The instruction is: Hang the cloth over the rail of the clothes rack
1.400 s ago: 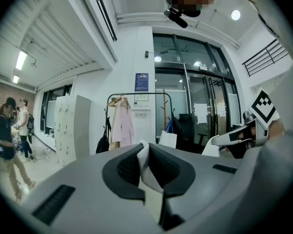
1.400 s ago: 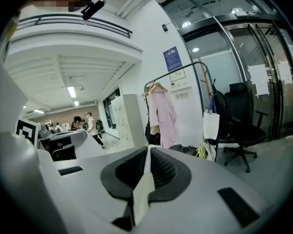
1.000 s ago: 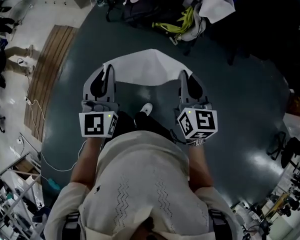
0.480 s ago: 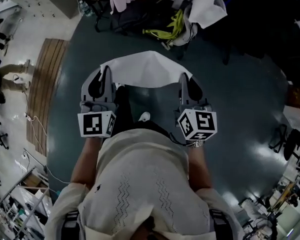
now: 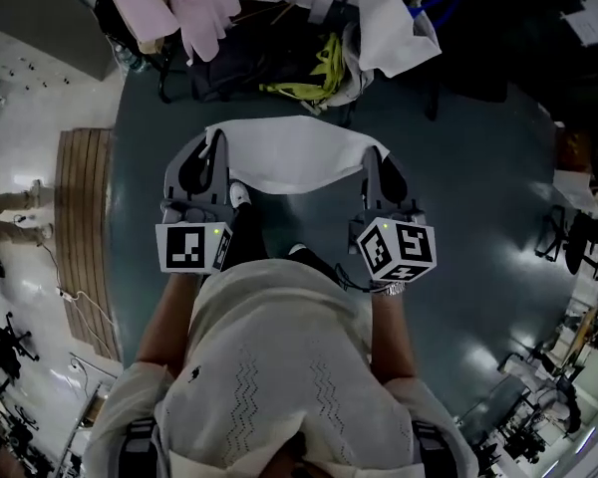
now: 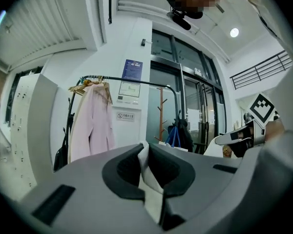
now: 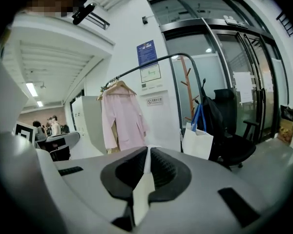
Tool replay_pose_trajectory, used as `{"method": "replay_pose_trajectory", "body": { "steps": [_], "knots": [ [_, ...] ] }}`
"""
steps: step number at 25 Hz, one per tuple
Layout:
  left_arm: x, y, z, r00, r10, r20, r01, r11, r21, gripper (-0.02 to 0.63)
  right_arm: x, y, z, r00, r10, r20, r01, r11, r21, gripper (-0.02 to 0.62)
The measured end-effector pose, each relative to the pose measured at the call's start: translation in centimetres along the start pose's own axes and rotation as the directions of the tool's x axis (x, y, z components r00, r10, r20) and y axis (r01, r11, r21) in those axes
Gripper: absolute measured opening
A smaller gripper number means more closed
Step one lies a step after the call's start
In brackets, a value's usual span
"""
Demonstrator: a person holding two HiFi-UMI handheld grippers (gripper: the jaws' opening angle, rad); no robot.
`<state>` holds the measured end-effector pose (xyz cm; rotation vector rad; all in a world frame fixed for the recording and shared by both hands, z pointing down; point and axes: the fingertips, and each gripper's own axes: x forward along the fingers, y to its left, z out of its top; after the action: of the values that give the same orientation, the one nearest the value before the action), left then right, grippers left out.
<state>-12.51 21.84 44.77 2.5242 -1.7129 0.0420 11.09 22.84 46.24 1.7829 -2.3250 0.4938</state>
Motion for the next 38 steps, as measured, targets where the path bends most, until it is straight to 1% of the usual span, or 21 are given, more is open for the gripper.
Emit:
{"method": "replay_pose_trajectory", "body": {
  "steps": [4, 8, 11, 14, 16, 20, 24, 26, 29, 31, 33, 35, 38],
  "knots": [
    [5.4, 5.2, 1.9, 0.996, -0.080, 0.040, 0.080, 0.997, -0.005, 0.026, 4.5, 1.9, 2.6, 0.996, -0.087, 0.033, 0.086, 0.996, 0.032, 0.023],
    [9.6, 8.4, 3.9, 0.987, -0.139, 0.086, 0.139, 0.990, 0.006, 0.026, 7.4, 3.5, 4.8, 0.990, -0.132, 0.052, 0.131, 0.991, 0.030, 0.023],
    [10.6, 9.6, 3.8, 0.986, -0.139, 0.096, 0.141, 0.990, -0.015, 0.027, 8.6, 3.9, 5.2, 0.989, -0.144, 0.040, 0.143, 0.990, 0.009, 0.023],
    [11.1, 10.7, 3.1, 0.989, -0.116, 0.087, 0.121, 0.992, -0.045, 0.026, 9.6, 3.8, 5.4, 0.988, -0.152, 0.039, 0.152, 0.988, 0.006, 0.023],
    [11.5, 11.3, 2.8, 0.991, -0.109, 0.074, 0.113, 0.992, -0.052, 0.026, 10.4, 3.9, 5.6, 0.988, -0.151, 0.041, 0.150, 0.989, 0.009, 0.023],
    [13.2, 12.8, 2.3, 0.995, -0.092, 0.041, 0.093, 0.995, -0.035, 0.026, 13.2, 3.2, 5.5, 0.990, -0.137, 0.028, 0.137, 0.990, 0.023, 0.023],
    [16.1, 13.3, 1.3, 0.998, -0.066, 0.017, 0.066, 0.997, -0.029, 0.026, 16.6, 0.9, 4.9, 0.993, -0.114, 0.011, 0.113, 0.993, 0.039, 0.023],
    [18.5, 13.4, 0.6, 0.999, -0.039, -0.006, 0.038, 0.999, -0.027, 0.026, 19.3, -0.9, 4.4, 0.996, -0.090, -0.010, 0.090, 0.995, 0.042, 0.023],
    [22.5, 14.5, -0.1, 0.999, 0.030, -0.045, -0.030, 1.000, -0.006, 0.026, 24.0, -4.1, 4.3, 0.997, -0.059, -0.041, 0.062, 0.996, 0.069, 0.023],
    [25.2, 15.3, 0.3, 0.996, 0.070, -0.052, -0.071, 0.998, 0.001, 0.026, 26.8, -6.5, 5.4, 0.998, -0.049, -0.039, 0.053, 0.994, 0.093, 0.023],
    [27.8, 15.8, 1.1, 0.994, 0.101, -0.045, -0.101, 0.995, 0.002, 0.026, 29.3, -8.8, 7.1, 0.999, -0.031, -0.018, 0.033, 0.992, 0.118, 0.023],
    [30.0, 15.8, 2.1, 0.993, 0.114, -0.027, -0.114, 0.993, 0.008, 0.026, 31.4, -10.6, 9.4, 1.000, 0.011, 0.023, -0.014, 0.992, 0.129, 0.023],
    [32.8, 15.2, 4.7, 0.993, 0.111, 0.031, -0.111, 0.994, 0.016, 0.026, 33.7, -12.0, 13.3, 0.990, 0.103, 0.102, -0.113, 0.989, 0.096, 0.023]
  ]
}}
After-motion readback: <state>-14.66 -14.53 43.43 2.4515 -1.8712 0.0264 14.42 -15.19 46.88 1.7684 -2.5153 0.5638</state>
